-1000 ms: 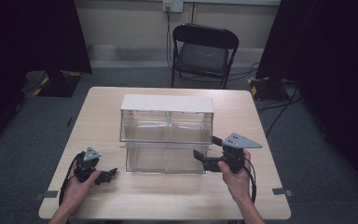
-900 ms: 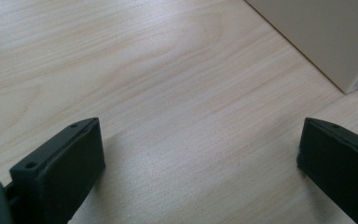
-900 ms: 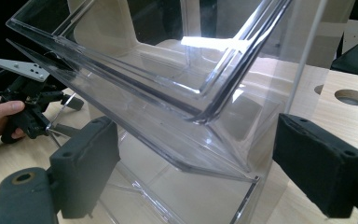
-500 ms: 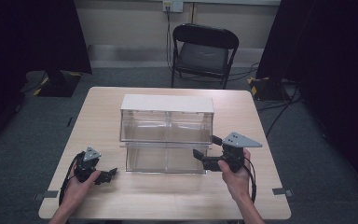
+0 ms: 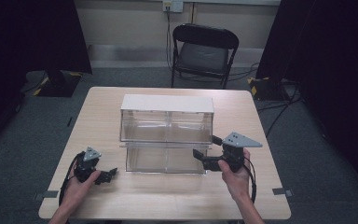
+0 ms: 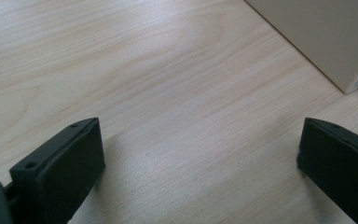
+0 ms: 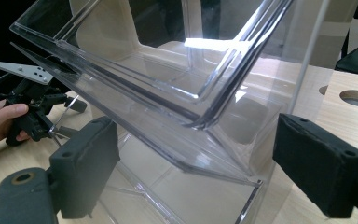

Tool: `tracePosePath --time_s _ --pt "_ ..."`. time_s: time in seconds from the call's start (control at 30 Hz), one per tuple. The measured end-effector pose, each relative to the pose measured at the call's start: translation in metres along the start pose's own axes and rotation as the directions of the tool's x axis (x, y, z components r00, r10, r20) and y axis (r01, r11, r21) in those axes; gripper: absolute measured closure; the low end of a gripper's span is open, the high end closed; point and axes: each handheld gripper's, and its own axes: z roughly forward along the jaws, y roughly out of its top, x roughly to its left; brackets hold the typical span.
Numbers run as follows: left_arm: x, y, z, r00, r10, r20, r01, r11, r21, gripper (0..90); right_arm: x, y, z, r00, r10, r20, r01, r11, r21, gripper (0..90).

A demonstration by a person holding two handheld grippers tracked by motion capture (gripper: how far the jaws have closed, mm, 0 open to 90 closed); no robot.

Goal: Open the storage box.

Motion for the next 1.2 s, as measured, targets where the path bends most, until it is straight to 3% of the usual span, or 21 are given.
tracePosePath --time_s 1.2 --pt "0.0000 0.0000 0.0000 1.0000 -0.001 0.001 0.001 1.0000 0.000 0.0 0.0005 -0.0005 0.0012 1.0000 0.006 -0.005 -0.006 1.000 -0.003 13.8"
